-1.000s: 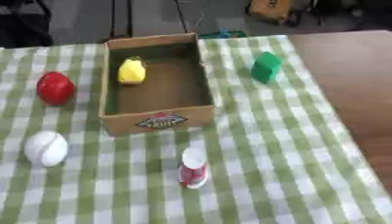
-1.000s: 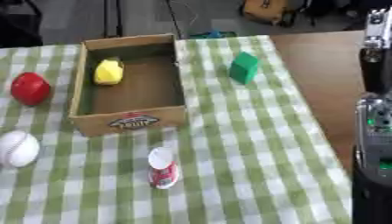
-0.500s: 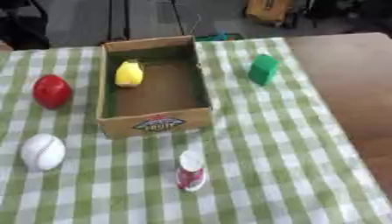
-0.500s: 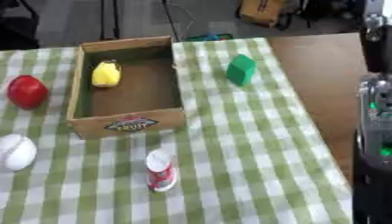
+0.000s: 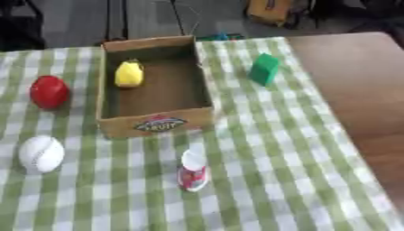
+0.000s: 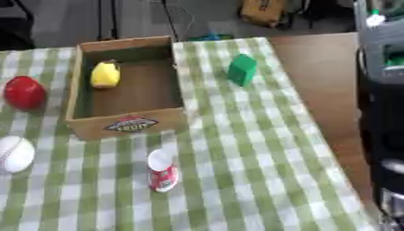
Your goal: Pick up objects on the table and place them in the box.
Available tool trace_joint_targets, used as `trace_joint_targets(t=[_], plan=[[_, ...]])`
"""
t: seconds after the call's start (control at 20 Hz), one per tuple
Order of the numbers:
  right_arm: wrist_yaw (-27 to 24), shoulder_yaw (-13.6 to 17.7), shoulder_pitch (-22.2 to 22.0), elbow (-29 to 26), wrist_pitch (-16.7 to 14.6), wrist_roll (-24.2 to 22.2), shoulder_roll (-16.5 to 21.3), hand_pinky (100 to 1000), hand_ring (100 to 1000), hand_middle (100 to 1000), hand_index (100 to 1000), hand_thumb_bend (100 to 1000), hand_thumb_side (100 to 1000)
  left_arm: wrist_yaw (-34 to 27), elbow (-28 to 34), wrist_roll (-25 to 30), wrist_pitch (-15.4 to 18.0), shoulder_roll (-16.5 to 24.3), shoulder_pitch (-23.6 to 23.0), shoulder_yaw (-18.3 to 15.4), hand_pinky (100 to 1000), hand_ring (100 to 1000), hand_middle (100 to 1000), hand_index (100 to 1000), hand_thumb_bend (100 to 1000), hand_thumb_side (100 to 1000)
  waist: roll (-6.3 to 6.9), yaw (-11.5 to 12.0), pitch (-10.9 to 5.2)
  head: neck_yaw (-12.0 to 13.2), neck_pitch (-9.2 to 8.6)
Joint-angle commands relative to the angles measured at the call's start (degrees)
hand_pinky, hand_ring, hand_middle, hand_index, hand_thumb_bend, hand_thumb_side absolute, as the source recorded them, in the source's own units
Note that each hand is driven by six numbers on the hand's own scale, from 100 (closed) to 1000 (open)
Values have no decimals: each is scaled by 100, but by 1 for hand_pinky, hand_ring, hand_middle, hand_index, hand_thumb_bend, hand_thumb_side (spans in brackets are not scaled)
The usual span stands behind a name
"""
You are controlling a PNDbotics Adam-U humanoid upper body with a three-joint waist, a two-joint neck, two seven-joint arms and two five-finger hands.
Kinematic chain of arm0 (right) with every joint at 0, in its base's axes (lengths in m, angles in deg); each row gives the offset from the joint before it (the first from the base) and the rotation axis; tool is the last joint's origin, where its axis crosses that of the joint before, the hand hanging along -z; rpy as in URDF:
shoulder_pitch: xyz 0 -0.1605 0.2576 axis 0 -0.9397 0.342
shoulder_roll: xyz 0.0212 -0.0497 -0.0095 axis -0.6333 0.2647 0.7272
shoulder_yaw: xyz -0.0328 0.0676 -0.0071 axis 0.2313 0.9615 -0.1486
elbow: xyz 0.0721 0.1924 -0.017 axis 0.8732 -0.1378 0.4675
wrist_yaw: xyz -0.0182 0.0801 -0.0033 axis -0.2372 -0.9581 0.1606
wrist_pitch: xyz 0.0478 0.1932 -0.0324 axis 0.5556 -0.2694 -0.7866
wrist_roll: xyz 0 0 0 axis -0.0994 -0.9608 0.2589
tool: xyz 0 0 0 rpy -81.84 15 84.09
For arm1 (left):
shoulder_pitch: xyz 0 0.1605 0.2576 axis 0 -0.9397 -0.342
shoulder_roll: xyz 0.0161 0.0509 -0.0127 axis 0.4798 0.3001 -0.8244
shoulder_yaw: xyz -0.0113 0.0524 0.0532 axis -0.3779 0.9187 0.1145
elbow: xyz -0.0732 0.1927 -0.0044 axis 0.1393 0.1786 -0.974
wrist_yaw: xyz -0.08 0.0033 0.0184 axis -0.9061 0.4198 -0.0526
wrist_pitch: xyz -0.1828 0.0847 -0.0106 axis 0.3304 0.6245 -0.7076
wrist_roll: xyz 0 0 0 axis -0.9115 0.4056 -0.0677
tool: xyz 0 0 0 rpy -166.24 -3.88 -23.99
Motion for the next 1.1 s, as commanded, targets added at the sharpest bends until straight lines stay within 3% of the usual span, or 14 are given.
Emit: trace_joint_targets(t=[0.05,0.35,0.6,0.8,1.1], plan=[[409,-216,495,870,-374,-397,270,782,851,871,919,500,1000,-52,81,47,-14,60,29,26,471,623,628,722,109,982,-1,23,-143,-59,79],[1163,-479,1281,2453,-1082,-664,178,803,867,888,924,509,1000,-89,81,103,-27,69,22,57,471,623,629,722,108,982,-14,66,-171,-123,112],[1839,-428,1735,3524,-1370,-669,-64,811,876,896,930,601,1000,-121,81,152,-28,67,28,87,469,623,630,722,104,980,1,104,-182,-177,105],[2486,-245,1991,4274,-1298,-541,-372,813,880,894,929,655,1000,-149,81,210,-29,41,47,127,468,623,630,722,103,980,34,165,-164,-265,20],[3326,-62,2043,4980,-1081,-167,-599,855,917,916,952,738,1000,-180,81,294,-36,12,91,164,465,623,631,722,100,980,67,220,-113,-340,-102]])
